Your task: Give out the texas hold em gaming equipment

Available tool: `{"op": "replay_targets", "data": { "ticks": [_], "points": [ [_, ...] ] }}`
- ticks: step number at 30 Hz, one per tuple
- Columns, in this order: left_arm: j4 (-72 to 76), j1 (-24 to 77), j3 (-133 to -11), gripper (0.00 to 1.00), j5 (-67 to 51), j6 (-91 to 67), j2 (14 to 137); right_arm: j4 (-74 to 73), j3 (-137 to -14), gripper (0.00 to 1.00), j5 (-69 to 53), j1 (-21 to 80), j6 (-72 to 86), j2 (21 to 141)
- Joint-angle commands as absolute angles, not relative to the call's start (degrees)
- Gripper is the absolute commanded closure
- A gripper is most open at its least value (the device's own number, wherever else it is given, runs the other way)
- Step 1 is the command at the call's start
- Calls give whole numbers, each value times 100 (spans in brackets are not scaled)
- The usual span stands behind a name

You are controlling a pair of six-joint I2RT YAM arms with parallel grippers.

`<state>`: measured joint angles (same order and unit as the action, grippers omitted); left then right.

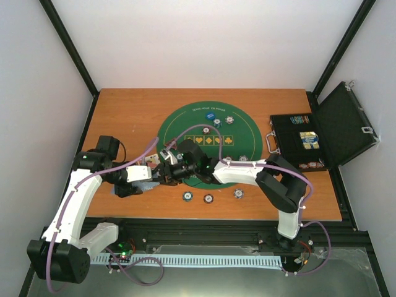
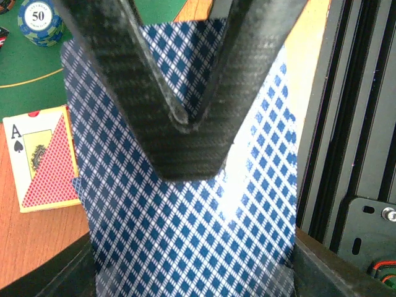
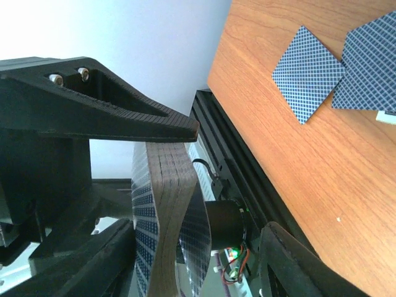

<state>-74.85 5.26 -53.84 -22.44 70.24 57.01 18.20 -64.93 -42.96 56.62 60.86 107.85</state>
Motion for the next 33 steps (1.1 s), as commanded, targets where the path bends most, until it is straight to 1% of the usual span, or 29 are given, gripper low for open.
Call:
{"op": "replay_targets", "data": {
  "ticks": [1, 5, 9, 12, 15, 19, 21, 26, 30, 33],
  "points": [
    [-7599, 550, -5637, 99, -2401, 6996, 5653, 1257, -6367, 51, -3957, 5546, 5910, 10529],
    [-7591, 548, -5627, 99, -2379, 6991, 5644, 965, -6534, 59, -3867, 5537, 5799, 10364],
    [-7571, 545, -5602, 99, -2382, 6977, 5643, 528, -6753, 74, -3781, 5524, 5607, 10293],
    [-7574, 545, -5592, 99, -2367, 6979, 5637, 318, -6806, 79, -3750, 5484, 5498, 10243],
    [-7572, 545, -5589, 99, -2360, 6976, 5629, 204, -6782, 88, -3752, 5386, 5437, 10169],
    [-7568, 546, -5568, 99, -2315, 6978, 5638, -84, -6854, 95, -3774, 5181, 5224, 10039],
    [-7574, 549, -5566, 99, -2311, 6979, 5640, -278, -6971, 97, -3808, 5027, 5085, 10016],
    [-7617, 552, -5613, 99, -2310, 6973, 5628, -810, -7487, 97, -4003, 4395, 4617, 10225],
    [-7670, 547, -5633, 99, -2287, 6970, 5626, -1287, -8254, 97, -4051, 3815, 4081, 10857],
    [-7692, 545, -5639, 99, -2250, 6969, 5617, -1738, -9114, 97, -3967, 3537, 3716, 11592]
  ]
}}
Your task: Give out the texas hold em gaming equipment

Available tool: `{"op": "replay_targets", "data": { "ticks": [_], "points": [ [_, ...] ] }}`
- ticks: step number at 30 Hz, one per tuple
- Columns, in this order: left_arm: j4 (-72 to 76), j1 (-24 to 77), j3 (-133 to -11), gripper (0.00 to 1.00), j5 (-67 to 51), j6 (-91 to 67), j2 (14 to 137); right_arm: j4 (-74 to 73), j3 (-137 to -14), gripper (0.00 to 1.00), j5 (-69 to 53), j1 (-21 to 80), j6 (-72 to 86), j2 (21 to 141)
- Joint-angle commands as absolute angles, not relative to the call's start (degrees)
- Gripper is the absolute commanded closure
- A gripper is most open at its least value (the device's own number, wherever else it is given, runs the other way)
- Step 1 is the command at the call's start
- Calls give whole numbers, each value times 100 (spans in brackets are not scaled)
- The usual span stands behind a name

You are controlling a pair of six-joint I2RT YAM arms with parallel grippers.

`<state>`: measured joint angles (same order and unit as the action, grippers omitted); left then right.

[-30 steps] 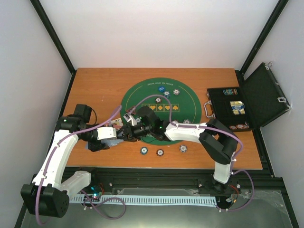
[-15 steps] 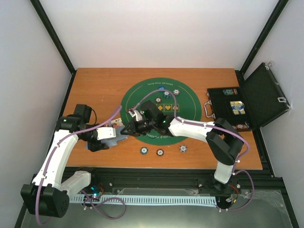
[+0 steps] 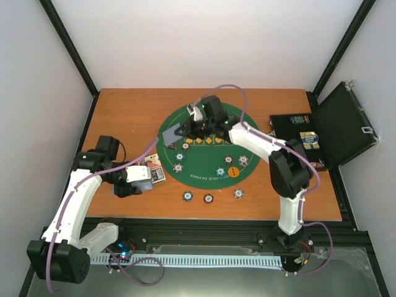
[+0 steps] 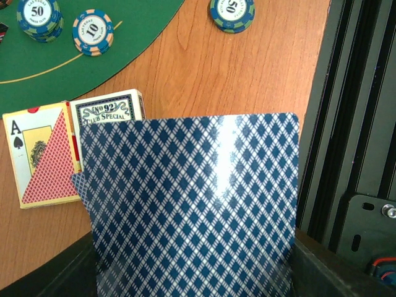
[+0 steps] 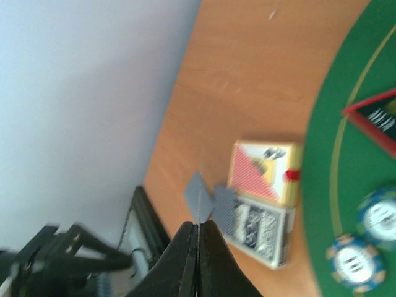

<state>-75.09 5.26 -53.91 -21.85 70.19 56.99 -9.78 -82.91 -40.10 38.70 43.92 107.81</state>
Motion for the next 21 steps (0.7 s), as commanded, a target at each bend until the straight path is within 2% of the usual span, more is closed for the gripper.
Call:
{"op": "replay_targets", "data": {
  "ticks": [1, 11, 16, 19, 21],
  "points": [
    [-7695, 549, -5637, 99, -2250, 6970, 5621, -1929, -9487, 97, -3954, 3458, 3607, 11885],
    [-7684, 546, -5702, 99, -2310, 6812, 5701, -3049, -13321, 97, -3974, 3209, 3625, 14934],
    [-7697, 548, -5665, 99, -2290, 6828, 5631, -2861, -13841, 97, -3883, 3208, 4026, 15502],
    [-7722, 548, -5646, 99, -2263, 6829, 5616, -2905, -13847, 93, -3724, 3208, 4040, 15539],
    [-7738, 549, -5624, 99, -2264, 6821, 5613, -3104, -13860, 86, -3514, 3208, 3877, 15481]
  ]
}}
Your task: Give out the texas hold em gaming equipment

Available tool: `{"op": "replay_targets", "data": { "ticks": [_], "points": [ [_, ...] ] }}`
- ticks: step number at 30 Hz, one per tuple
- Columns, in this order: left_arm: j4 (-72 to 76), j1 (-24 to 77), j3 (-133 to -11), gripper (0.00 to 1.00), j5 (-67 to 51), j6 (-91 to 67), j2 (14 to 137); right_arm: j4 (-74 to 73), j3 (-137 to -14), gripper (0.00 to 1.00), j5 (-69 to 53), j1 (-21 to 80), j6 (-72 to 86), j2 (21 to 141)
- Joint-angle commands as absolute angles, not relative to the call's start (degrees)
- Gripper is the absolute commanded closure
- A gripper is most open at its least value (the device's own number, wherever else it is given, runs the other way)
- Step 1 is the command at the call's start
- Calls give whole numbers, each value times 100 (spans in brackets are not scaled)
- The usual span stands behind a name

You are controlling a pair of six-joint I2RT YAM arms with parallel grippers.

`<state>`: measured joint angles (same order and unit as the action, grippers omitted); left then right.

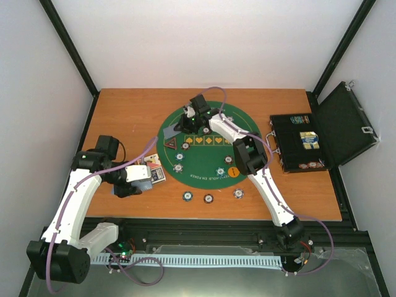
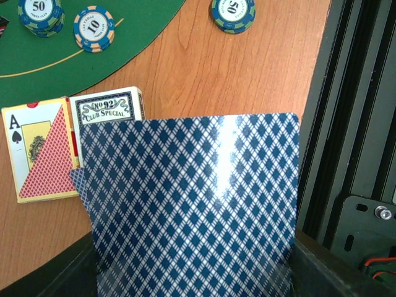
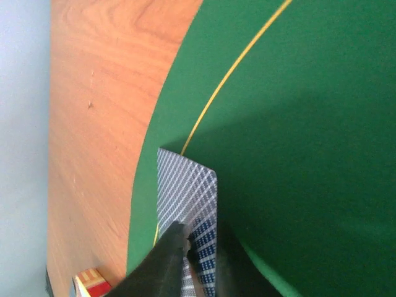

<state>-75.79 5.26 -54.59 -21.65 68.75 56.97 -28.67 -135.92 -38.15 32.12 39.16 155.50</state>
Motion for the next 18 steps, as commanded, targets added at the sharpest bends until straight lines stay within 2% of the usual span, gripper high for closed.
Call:
{"op": "replay_targets", "data": {
  "ticks": [1, 3, 5, 6, 9, 12, 18],
  "points": [
    [-7737, 547, -5611, 99, -2269, 6820, 5608, -3267, -13854, 78, -3379, 3208, 3773, 15422],
    [-7719, 550, -5578, 99, -2269, 6807, 5606, -3462, -13839, 57, -3154, 3192, 3602, 15272],
    [-7715, 545, -5564, 99, -2286, 6782, 5599, -3629, -13830, 42, -3092, 3161, 3487, 15109],
    [-7732, 546, -5568, 99, -2297, 6771, 5603, -3700, -13818, 38, -3105, 3144, 3434, 15010],
    [-7804, 553, -5650, 99, -2364, 6713, 5611, -3966, -13683, 32, -3047, 3129, 3236, 14581],
    [-7870, 547, -5707, 99, -2405, 6660, 5618, -3773, -12854, 28, -3000, 3129, 3209, 13834],
    [-7888, 546, -5696, 99, -2398, 6645, 5582, -1833, -9386, 18, -3605, 3336, 3940, 11758]
  ]
}}
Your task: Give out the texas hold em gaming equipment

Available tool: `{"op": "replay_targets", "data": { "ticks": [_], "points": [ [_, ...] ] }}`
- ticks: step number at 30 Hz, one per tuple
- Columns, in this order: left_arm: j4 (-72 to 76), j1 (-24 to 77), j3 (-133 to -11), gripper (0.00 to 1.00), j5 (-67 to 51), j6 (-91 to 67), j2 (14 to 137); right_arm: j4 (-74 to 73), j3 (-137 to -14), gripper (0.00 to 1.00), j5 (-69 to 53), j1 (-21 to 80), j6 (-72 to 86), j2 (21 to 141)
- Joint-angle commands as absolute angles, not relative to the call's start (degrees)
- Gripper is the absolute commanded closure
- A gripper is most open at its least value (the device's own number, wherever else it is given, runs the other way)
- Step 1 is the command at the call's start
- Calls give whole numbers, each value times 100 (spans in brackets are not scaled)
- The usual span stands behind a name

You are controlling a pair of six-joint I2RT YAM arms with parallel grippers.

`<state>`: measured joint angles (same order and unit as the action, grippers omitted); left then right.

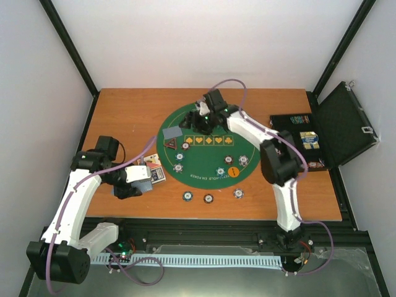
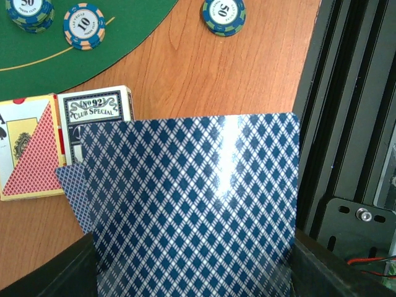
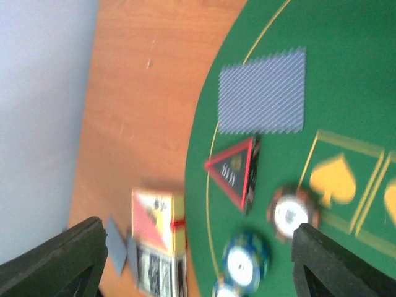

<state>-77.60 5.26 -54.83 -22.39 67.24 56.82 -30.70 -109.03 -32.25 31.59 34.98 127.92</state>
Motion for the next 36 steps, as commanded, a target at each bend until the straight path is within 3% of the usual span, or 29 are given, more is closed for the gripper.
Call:
{"op": "replay_targets", "data": {
  "ticks": [1, 8, 14, 22, 36],
  "points": [
    [-7893, 546, -5699, 99, -2402, 6645, 5578, -1490, -8888, 16, -3678, 3449, 4068, 11409],
    [-7945, 546, -5753, 99, -2440, 6619, 5526, 348, -6528, 9, -3747, 4533, 5170, 9870],
    [-8032, 547, -5801, 99, -2479, 6627, 5468, 1605, -5833, 9, -3763, 5253, 5938, 9603],
    [-8066, 550, -5767, 99, -2417, 6670, 5428, 2396, -5939, 11, -3923, 5791, 6371, 10042],
    [-8144, 546, -5827, 99, -2408, 6748, 5415, 2422, -6938, 15, -4162, 6117, 6530, 11116]
  ]
}}
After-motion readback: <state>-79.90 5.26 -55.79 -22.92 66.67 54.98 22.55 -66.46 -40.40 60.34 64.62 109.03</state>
